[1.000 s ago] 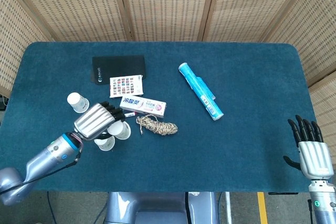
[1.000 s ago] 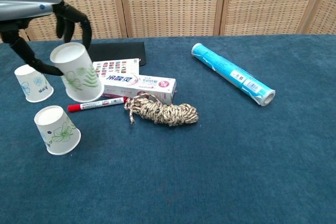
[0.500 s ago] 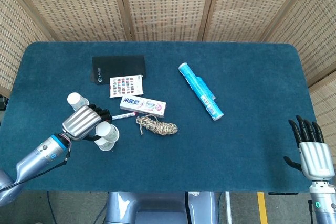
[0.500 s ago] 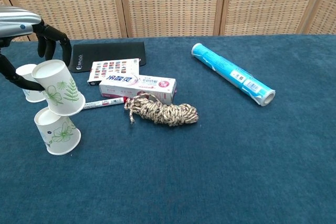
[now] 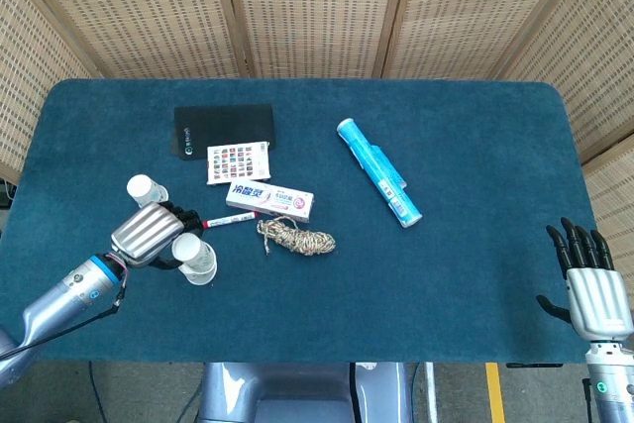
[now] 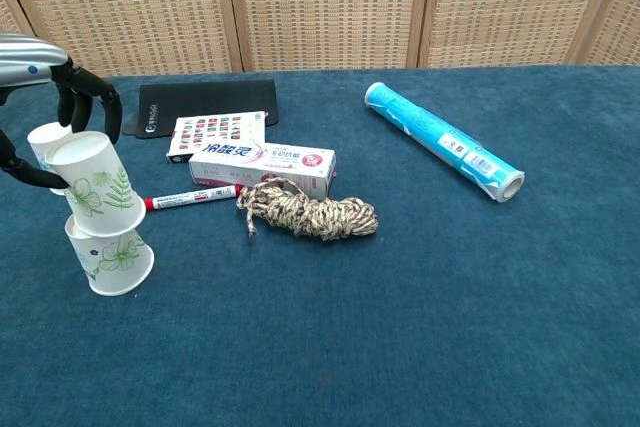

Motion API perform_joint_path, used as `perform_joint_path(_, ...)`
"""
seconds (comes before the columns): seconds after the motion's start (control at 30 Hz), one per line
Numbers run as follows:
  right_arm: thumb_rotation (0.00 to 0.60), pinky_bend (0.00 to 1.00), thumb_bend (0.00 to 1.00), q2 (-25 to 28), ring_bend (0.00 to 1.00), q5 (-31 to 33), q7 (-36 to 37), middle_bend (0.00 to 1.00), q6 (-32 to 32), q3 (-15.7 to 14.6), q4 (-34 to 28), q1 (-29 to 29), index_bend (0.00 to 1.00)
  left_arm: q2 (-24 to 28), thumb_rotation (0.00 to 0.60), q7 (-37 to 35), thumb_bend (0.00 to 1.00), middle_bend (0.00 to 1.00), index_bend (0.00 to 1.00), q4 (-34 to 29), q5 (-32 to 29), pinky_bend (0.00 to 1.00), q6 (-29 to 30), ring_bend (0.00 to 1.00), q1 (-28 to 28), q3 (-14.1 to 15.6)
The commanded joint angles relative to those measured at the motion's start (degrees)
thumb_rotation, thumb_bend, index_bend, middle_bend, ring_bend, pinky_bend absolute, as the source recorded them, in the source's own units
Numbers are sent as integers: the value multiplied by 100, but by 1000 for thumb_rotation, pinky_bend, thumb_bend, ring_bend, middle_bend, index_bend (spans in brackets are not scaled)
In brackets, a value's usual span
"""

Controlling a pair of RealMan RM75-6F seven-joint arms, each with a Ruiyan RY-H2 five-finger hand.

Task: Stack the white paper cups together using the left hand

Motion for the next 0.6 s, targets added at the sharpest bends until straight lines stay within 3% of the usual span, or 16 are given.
perform_joint_path(0.03, 600, 0, 0, 1, 0, 4, 6, 0, 0, 4, 1, 0, 10, 3, 600, -7, 264, 404, 569, 18, 14, 439, 10, 463, 6, 14)
perform_joint_path(0.47, 600, 0, 0, -1, 0, 6, -3, 0, -3, 4, -1, -1, 10, 156, 600, -45, 256, 404, 567, 4, 68, 437, 59, 463, 51, 75)
perform_joint_path(0.6, 600, 0, 0, -7, 0, -2, -23, 0, 5, 1, -12, -3, 10, 197, 600, -32, 186, 367, 496, 14, 91, 380, -57, 410, 51, 165)
